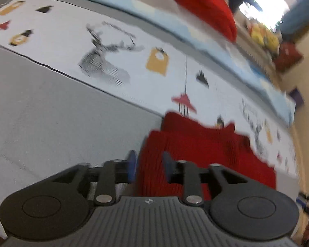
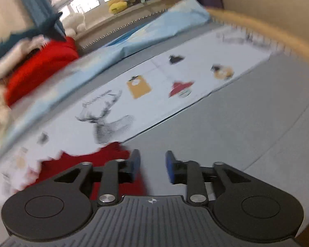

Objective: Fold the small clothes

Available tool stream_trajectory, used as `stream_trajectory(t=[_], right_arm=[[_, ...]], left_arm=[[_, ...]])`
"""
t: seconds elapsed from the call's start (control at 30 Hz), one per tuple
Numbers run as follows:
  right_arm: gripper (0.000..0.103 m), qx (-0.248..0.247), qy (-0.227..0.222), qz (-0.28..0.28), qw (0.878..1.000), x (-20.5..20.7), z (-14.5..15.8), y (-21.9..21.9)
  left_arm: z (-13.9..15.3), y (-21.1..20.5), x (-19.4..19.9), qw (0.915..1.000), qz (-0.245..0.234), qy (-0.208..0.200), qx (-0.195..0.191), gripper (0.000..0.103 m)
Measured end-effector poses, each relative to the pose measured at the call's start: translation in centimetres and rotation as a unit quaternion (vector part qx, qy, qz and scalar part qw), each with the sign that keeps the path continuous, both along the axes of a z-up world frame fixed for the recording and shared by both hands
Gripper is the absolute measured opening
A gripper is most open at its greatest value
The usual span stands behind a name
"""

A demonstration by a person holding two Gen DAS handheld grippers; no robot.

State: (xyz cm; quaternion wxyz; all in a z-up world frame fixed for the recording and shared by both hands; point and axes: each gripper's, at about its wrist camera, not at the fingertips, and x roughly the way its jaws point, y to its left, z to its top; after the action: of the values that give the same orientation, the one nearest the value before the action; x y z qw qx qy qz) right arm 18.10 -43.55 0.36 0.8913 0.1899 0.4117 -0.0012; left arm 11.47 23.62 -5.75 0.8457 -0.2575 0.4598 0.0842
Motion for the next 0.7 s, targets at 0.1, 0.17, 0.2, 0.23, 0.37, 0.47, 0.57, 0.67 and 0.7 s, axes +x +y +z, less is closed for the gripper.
stream_trajectory(t=[0.1, 0.17, 0.2, 0.23, 0.37, 0.47, 0.57, 0.67, 0.7], right_arm=[[0.048, 0.011, 0.042, 0.029, 0.999, 0.4, -2.7, 0.8], [0.048, 0.005, 0.079, 0.042, 0.996, 0.6, -4.9, 1.3], [0.049, 0.009, 0.120, 0.040, 0.992, 1.2, -6.1, 1.7], [0.049, 0.029, 0.129, 0.038, 0.990, 1.4, -6.7, 1.7], [0.049, 0.052, 0.153, 0.066, 0.985, 2.3, -8.4, 3.2], [0.048, 0.028, 0.157, 0.077, 0.984, 2.8, -9.1, 4.2], [0.026, 0.010, 0.128, 0.078, 0.989, 2.8, -8.4, 4.8], [0.007, 0.006, 0.093, 0.087, 0.992, 2.7, -7.2, 5.1], [0.007, 0.005, 0.087, 0.092, 0.992, 2.6, -7.1, 5.0]], left_arm=[[-2.9, -0.8, 0.9, 0.9977, -0.029, 0.061, 0.001, 0.041], [-4.2, -1.0, 1.3, 0.9963, -0.034, 0.077, -0.021, 0.043], [-4.4, -1.2, 1.5, 0.9961, -0.039, 0.076, -0.023, 0.049], [-4.4, -1.4, 1.5, 0.9959, -0.043, 0.075, -0.023, 0.055], [-5.3, -2.2, 1.9, 0.9945, -0.045, 0.093, -0.021, 0.059], [-5.8, -2.5, 2.5, 0.9945, -0.036, 0.095, -0.024, 0.059], [-5.8, -2.2, 2.8, 0.9951, -0.031, 0.085, -0.039, 0.057], [-5.6, -2.3, 3.1, 0.9961, -0.038, 0.073, -0.031, 0.033], [-5.3, -2.5, 3.2, 0.9964, -0.042, 0.069, -0.023, 0.015]])
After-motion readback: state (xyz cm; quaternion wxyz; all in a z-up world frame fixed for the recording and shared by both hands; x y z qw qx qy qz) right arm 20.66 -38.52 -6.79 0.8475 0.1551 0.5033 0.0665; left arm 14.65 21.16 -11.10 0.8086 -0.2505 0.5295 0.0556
